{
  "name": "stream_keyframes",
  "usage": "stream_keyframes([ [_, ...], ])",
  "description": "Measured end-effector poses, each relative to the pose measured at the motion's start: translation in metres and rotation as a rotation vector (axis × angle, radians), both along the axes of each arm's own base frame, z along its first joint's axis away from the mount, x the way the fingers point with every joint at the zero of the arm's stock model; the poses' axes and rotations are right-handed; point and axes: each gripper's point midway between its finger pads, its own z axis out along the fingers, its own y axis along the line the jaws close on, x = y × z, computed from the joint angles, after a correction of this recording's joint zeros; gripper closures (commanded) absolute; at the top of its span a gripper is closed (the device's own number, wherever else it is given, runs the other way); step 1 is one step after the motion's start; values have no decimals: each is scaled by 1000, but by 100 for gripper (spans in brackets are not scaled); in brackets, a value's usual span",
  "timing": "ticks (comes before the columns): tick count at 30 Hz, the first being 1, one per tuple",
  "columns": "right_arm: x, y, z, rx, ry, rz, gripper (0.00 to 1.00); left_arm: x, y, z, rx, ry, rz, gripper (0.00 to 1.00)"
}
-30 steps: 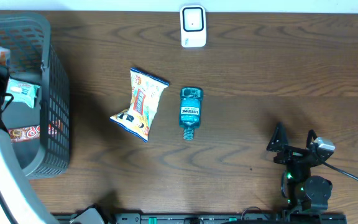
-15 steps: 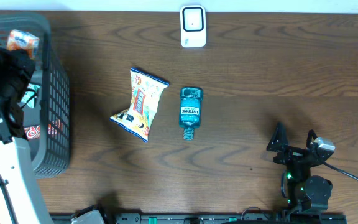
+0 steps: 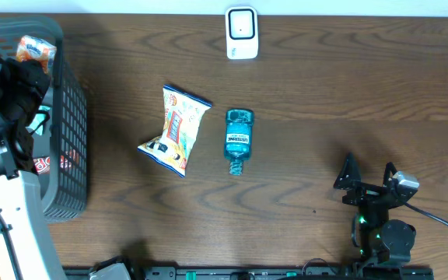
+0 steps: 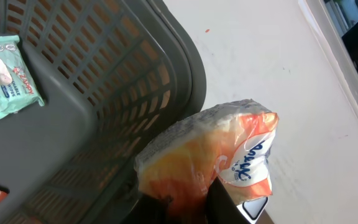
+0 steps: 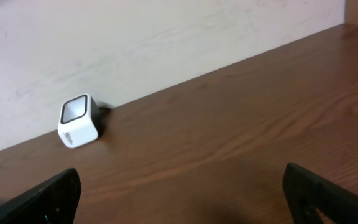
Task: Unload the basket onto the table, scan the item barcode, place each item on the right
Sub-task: 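Grasp the small orange packet in the basket with the left gripper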
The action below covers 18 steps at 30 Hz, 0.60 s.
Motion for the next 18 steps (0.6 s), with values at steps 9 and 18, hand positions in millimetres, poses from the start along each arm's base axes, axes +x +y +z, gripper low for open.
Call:
stream_keyframes([
  [9,0,0,0,0,0,0,1,0,0,0,0,1,0,92],
  [18,0,0,0,0,0,0,1,-4,-2,-7,-13,32,-2,93],
])
